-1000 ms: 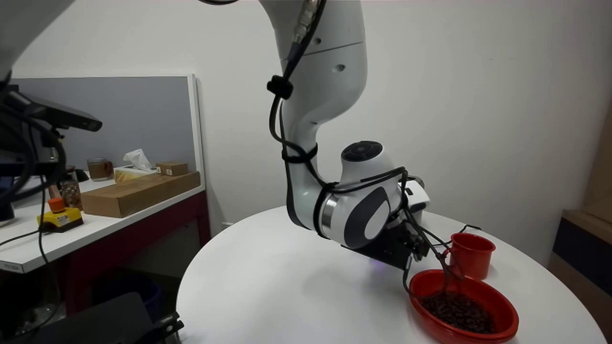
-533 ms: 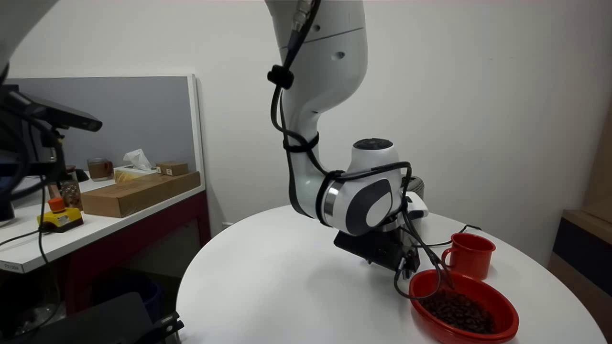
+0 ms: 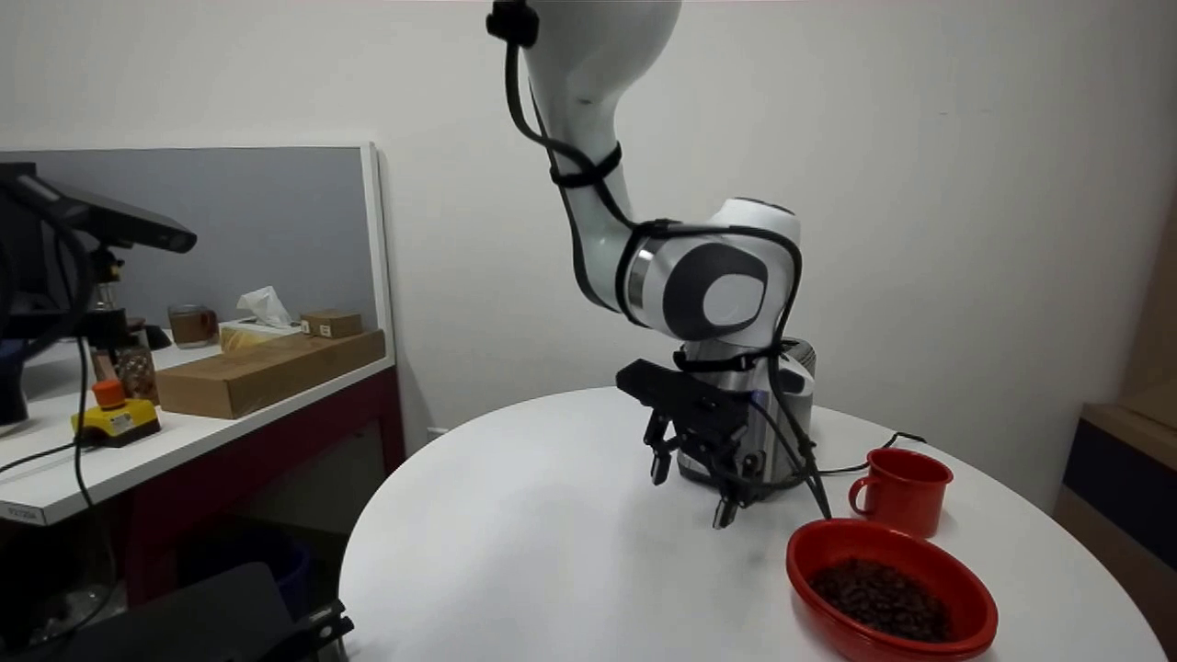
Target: Press the button to flick up the toaster lever.
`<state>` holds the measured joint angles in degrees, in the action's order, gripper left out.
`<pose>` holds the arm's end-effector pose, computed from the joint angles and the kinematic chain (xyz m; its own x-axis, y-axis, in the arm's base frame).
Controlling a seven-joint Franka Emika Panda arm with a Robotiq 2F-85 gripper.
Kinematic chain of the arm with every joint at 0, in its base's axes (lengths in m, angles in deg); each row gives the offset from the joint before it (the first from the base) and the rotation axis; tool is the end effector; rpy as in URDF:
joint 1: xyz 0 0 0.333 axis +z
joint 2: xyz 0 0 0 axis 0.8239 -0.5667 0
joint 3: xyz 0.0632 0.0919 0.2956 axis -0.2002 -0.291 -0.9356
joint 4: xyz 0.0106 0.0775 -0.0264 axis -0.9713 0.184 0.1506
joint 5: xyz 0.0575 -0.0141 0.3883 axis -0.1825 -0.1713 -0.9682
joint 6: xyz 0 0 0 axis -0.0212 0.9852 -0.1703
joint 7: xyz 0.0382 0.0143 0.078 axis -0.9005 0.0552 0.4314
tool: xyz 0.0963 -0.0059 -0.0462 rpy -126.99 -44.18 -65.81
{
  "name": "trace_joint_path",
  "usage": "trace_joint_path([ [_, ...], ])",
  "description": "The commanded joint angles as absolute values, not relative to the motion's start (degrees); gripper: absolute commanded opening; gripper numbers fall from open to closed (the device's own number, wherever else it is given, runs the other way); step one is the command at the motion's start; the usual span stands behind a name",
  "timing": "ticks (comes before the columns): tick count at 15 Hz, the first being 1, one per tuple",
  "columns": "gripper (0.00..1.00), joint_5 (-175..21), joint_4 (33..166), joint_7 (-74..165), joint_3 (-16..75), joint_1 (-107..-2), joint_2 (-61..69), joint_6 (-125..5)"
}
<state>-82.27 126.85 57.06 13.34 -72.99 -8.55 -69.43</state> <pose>0.5732 -0.0556 0.1745 0.9976 -0.0332 -0.0614 -0.0410 -0.9906 -0.1307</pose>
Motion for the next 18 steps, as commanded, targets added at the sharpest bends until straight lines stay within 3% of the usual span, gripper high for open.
trace_joint_path([
  [1, 1.0, -85.5, 127.4, 56.9, 17.6, -68.9, 1.1, -54.4],
  [7, 1.0, -80.6, 134.2, 54.4, 23.3, -63.0, 20.6, -41.4],
  [13, 1.0, -79.0, 142.4, 49.7, 23.4, -59.2, 37.9, -34.4],
  [14, 1.0, -78.6, 138.4, 51.5, 24.0, -59.2, 32.1, -35.7],
  [18, 1.0, -78.6, 139.4, 51.2, 24.2, -58.8, 33.6, -35.6],
])
